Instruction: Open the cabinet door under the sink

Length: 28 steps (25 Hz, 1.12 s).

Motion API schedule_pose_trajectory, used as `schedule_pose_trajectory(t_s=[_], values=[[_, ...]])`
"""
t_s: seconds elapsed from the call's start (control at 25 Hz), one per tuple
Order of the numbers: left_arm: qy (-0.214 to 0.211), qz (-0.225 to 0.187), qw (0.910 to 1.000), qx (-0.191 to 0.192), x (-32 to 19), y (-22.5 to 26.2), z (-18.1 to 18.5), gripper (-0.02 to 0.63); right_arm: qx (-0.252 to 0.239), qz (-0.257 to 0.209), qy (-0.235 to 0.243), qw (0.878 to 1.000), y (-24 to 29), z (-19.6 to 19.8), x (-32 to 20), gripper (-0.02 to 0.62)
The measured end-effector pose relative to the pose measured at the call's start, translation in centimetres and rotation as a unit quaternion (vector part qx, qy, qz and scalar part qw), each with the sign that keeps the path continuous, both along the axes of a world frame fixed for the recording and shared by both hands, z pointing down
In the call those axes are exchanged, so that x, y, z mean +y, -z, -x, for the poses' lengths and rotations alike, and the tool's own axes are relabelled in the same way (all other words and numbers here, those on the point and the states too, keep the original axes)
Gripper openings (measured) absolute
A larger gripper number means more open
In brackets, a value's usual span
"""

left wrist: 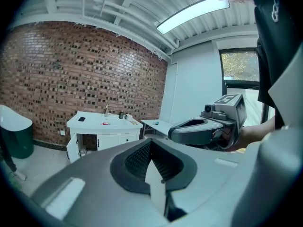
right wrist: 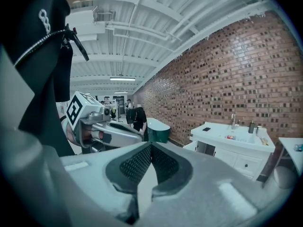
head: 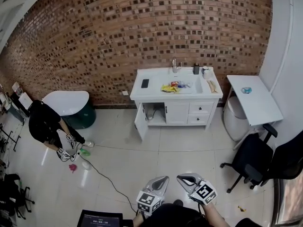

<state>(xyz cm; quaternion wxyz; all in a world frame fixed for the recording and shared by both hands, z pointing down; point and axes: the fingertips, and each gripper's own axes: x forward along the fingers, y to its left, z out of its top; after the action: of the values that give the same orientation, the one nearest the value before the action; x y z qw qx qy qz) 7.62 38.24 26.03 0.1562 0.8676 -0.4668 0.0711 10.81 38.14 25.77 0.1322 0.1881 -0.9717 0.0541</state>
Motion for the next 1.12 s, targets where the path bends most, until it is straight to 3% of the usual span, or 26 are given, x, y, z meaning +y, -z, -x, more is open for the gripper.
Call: schedule_pose_trajectory(t_s=[0.6, 1.12], values=[[-0.039, 0.017, 0.9991, -0.003, -0.4, -1.2, -3.4, 0.015, 0.001, 0.02, -0.036, 0.999, -1.0, -3.5, -0.8, -0.009], [-0.027, 0.02, 0.9994, -0.004, -0.9, -1.7, -2.3, 0.015, 0.004, 0.019, -0.018, 1.0, -1.2, -1.7, -0.9, -0.008]])
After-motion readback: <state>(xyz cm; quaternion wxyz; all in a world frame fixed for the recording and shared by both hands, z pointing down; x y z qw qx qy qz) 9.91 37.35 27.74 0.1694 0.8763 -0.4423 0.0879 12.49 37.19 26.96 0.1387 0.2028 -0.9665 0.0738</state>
